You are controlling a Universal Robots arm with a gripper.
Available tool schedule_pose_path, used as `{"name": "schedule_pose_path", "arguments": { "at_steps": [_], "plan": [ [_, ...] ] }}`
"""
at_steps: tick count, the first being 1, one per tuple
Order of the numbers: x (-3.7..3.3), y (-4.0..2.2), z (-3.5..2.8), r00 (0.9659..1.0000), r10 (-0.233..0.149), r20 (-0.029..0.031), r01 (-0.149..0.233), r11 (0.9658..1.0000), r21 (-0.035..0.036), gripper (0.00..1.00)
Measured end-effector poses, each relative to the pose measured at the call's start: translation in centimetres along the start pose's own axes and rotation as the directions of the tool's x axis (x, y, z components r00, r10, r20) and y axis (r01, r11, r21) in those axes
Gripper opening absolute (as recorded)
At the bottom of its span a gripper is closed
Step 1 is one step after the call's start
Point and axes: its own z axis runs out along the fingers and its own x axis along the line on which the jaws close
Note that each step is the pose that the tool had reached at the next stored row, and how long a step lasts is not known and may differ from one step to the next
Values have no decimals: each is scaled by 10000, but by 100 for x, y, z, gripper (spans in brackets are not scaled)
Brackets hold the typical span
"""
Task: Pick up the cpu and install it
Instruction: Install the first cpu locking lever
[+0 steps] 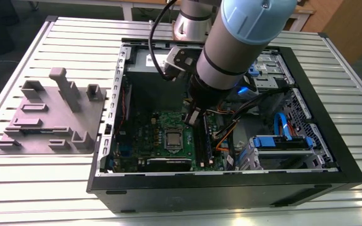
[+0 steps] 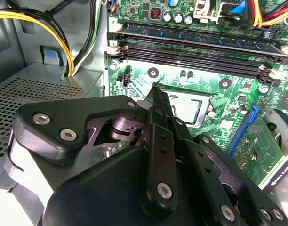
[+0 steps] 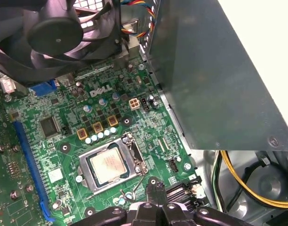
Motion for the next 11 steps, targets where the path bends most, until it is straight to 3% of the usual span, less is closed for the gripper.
{"name": "schedule_pose_path", "arguments": {
  "at_steps": [5, 11],
  "plan": [
    [2, -1, 4, 9979, -636, -111, 635, 9980, -62, 10],
    [24, -5, 16, 9933, -1140, -185, 1138, 9935, -84, 10]
  ]
}}
